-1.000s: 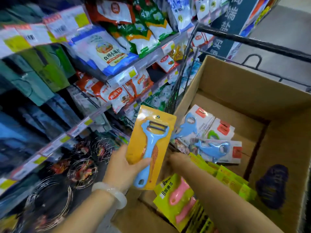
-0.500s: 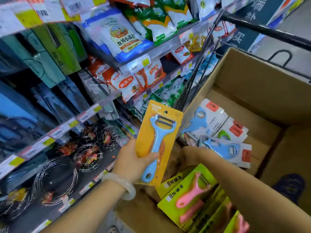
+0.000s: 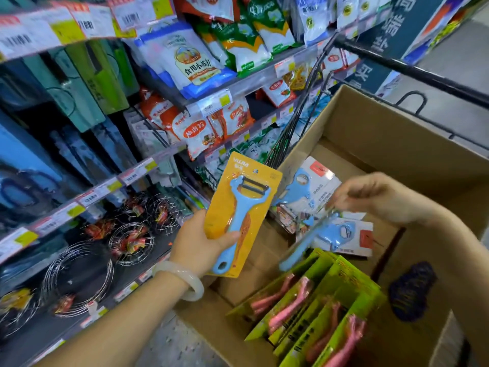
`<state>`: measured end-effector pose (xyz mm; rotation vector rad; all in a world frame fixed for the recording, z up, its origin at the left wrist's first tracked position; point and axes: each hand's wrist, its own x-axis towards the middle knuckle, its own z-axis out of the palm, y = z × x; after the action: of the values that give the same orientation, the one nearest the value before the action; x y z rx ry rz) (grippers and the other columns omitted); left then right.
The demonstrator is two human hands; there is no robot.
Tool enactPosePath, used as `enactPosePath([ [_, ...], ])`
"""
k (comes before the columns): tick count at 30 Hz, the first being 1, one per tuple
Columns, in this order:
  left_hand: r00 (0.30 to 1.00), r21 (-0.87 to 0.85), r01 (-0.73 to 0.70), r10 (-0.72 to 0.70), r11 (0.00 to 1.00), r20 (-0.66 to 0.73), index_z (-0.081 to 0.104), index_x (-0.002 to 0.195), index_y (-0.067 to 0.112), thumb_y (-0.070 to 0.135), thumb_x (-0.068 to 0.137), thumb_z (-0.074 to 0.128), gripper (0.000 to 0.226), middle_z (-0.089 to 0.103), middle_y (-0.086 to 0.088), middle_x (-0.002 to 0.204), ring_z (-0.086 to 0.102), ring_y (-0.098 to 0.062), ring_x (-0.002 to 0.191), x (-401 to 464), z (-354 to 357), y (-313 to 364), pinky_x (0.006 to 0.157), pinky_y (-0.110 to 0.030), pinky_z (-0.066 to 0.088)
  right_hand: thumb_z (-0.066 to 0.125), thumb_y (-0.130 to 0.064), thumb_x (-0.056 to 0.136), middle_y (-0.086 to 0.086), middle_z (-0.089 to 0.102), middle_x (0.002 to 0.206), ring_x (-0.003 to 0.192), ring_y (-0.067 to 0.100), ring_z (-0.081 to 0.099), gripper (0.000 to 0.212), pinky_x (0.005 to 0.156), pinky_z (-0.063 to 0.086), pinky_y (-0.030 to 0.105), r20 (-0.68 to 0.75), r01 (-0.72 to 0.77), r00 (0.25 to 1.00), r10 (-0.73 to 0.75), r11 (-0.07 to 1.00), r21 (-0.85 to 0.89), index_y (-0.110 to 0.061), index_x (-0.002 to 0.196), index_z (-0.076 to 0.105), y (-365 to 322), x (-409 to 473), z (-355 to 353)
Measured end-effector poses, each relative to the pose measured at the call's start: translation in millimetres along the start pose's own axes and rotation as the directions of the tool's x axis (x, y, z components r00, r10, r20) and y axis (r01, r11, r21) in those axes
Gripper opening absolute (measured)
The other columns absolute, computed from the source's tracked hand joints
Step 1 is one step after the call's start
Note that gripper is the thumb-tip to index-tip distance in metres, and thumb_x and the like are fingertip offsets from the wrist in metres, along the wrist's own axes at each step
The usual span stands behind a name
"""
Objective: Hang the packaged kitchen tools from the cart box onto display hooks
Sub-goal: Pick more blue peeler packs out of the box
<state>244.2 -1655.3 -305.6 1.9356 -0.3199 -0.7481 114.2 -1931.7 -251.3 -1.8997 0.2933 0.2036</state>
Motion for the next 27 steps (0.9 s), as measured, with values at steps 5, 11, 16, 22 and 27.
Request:
enactPosePath([
  [5, 0.997, -0.047, -0.046, 0.043, 0.998, -0.061, 0.057, 0.084, 0.021, 0.014, 0.075, 0.076, 0.023, 0.067, 0.002, 0.086, 0.066, -0.021, 0.081, -12, -21, 7, 0.077, -0.042, 0.055, 0.081, -0.057, 0.052, -0.001, 0.07, 0.069, 0.062, 0.009, 0.063, 0.043, 0.061, 0.053, 0.021, -0.152, 0.174, 0.976, -0.159, 0.98, 0.093, -0.022, 0.076, 0.073, -58, 7, 16],
  [11, 0.999, -0.298, -0.038, 0.028, 0.954, -0.039, 0.066, 0.098, 0.014, 0.022, 0.075, 0.077, 0.027, 0.074, -0.003, 0.094, 0.07, -0.018, 0.088, -64, -70, 7, 0.081, -0.037, 0.057, 0.068, -0.011, 0.082, 0.026, 0.069, 0.083, 0.07, 0.013, 0.056, 0.012, 0.067, 0.045, 0.028, -0.121, 0.141, 0.98, -0.157, 0.981, -0.133, 0.0, 0.084, 0.066, -129, 39, 94],
  [16, 0.99, -0.384, -0.106, 0.06, 0.917, -0.13, 0.065, 0.106, 0.006, 0.013, 0.056, 0.086, 0.055, 0.074, -0.007, 0.097, 0.071, -0.022, 0.087, -136, -137, -16, 0.076, -0.037, 0.059, 0.076, -0.017, 0.076, -0.007, 0.053, 0.052, 0.039, -0.004, 0.042, 0.015, 0.047, 0.034, 0.012, -0.157, 0.181, 0.959, -0.236, 0.936, -0.3, -0.013, 0.071, 0.063, -197, 56, 197],
  [22, 0.911, -0.555, -0.216, -0.039, 0.803, -0.411, 0.068, 0.09, 0.01, -0.003, 0.059, 0.081, 0.036, 0.076, -0.01, 0.085, 0.072, -0.024, 0.071, -244, -245, -77, 0.063, -0.039, 0.059, 0.077, -0.028, 0.073, 0.004, 0.054, 0.095, 0.083, 0.011, 0.054, 0.05, 0.078, 0.048, 0.033, -0.185, 0.334, 0.912, -0.366, 0.924, -0.186, -0.013, 0.114, 0.053, -283, 53, 353],
  [27, 0.711, -0.535, -0.373, -0.137, 0.758, -0.69, 0.067, 0.102, 0.008, 0.024, 0.04, 0.091, 0.068, 0.073, -0.015, 0.099, 0.07, -0.034, 0.09, -349, -350, -137, 0.08, -0.055, 0.055, 0.074, -0.022, 0.077, 0.009, 0.066, 0.108, 0.093, 0.025, 0.066, 0.077, 0.081, 0.054, 0.041, 0.26, 0.185, 0.946, -0.193, 0.981, 0.054, -0.019, 0.137, 0.026, -323, 20, 517],
])
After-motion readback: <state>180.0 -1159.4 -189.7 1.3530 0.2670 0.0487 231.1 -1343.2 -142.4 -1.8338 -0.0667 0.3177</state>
